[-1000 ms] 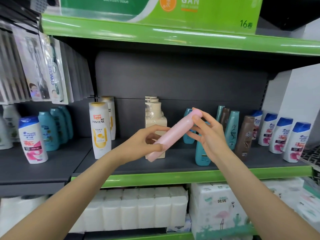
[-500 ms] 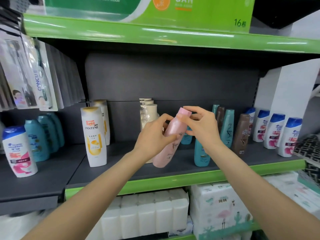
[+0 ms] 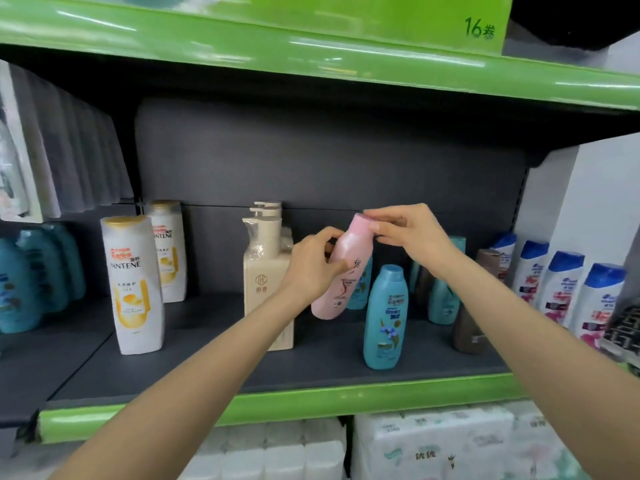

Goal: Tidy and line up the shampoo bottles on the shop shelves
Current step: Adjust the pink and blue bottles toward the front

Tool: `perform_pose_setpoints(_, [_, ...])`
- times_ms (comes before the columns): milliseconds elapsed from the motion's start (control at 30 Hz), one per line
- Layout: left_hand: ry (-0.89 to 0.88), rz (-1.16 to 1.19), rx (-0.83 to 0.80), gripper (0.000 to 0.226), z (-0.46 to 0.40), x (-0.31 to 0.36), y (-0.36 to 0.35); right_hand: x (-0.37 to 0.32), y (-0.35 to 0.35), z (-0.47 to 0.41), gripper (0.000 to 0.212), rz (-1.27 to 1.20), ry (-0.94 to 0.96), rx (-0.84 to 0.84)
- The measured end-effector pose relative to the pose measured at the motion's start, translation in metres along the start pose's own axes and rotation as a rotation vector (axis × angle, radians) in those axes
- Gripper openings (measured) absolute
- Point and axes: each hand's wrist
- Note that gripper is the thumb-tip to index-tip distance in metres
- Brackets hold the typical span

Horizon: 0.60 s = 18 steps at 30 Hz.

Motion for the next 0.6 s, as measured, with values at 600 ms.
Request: perform_pose_setpoints(600, [0.085,0.072,-0.298,0.035,-0.037,-0.019,-0.058,0.068,0.028,-0.031,0.024,-0.057,-0.080,-0.057])
Point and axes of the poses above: each hand's wrist, its own z-axis away from the middle knuckle, its own y-axis out of the back of the hand, x = y × z, and after that the axes turned 12 degrees about -z, right-handed
